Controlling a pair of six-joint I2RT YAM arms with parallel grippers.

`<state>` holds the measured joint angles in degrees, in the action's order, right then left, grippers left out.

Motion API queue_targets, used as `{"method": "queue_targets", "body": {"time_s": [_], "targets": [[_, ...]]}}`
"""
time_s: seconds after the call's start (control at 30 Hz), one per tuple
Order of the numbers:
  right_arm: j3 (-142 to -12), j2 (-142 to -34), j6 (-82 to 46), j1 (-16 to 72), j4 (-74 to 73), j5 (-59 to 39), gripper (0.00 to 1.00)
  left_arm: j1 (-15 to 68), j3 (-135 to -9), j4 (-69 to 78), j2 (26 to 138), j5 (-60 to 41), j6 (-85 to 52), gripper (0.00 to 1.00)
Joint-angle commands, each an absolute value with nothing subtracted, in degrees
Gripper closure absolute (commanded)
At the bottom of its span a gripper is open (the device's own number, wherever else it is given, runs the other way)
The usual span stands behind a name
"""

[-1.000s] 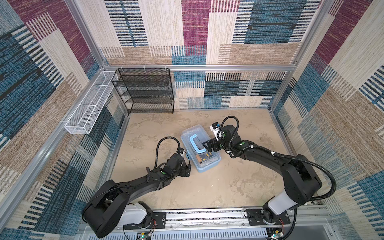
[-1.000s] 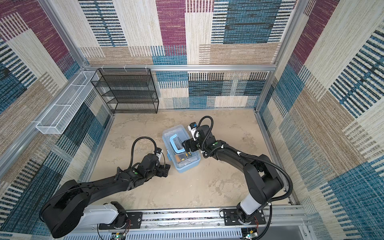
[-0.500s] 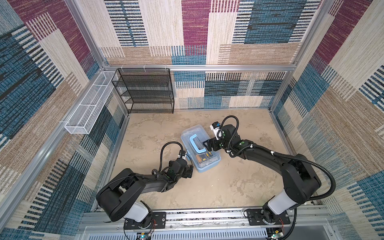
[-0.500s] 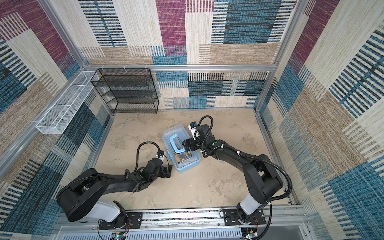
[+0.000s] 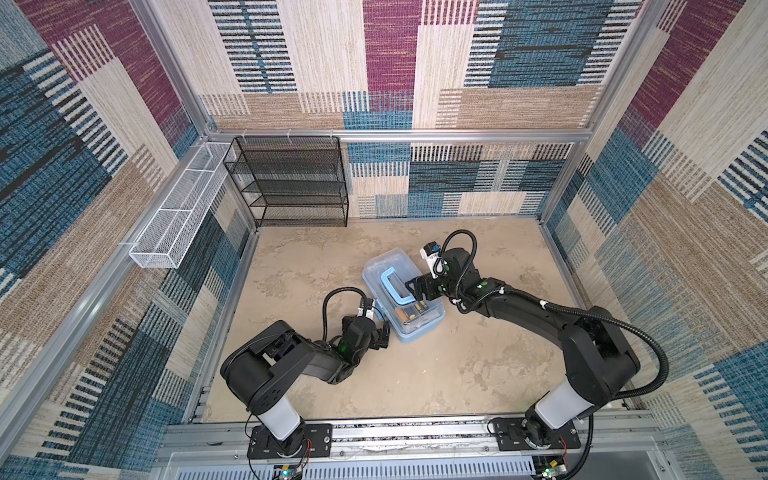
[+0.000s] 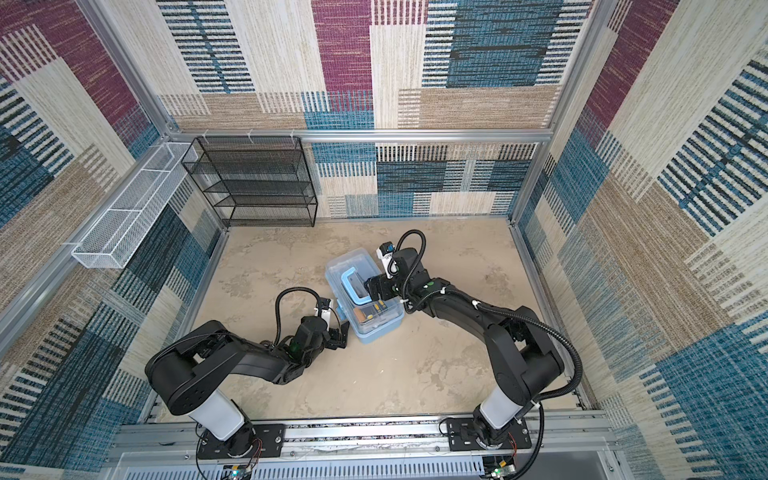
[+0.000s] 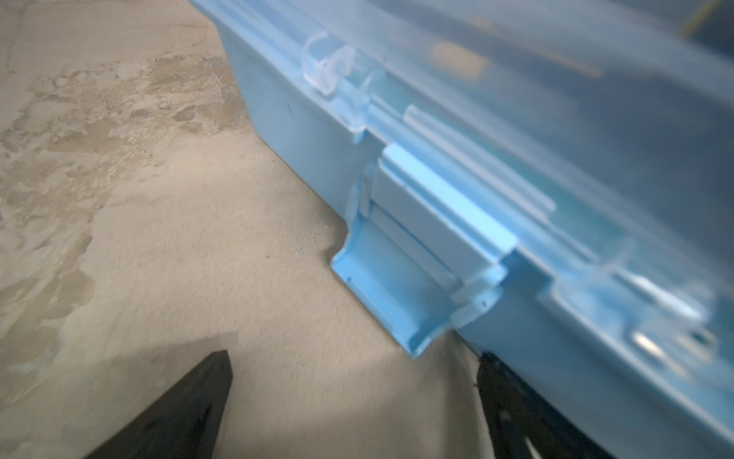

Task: Pack the tool kit

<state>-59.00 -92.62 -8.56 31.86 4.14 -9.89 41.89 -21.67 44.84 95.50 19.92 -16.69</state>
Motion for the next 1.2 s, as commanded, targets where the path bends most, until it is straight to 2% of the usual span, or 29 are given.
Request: {"method": "queue_targets", "body": {"time_s": [0.0, 1.17], "targets": [[-59.4, -93.2, -8.7, 31.9, 5.6, -8.9, 0.06, 41.9, -21.1, 51.1, 96.3, 20.0, -14.3, 0.0], [-56.3, -91.7, -9.7, 31.9, 3.9, -7.1, 0.07, 41.9, -20.7, 49.2, 92.9, 26.6, -10.7, 0.18]]}}
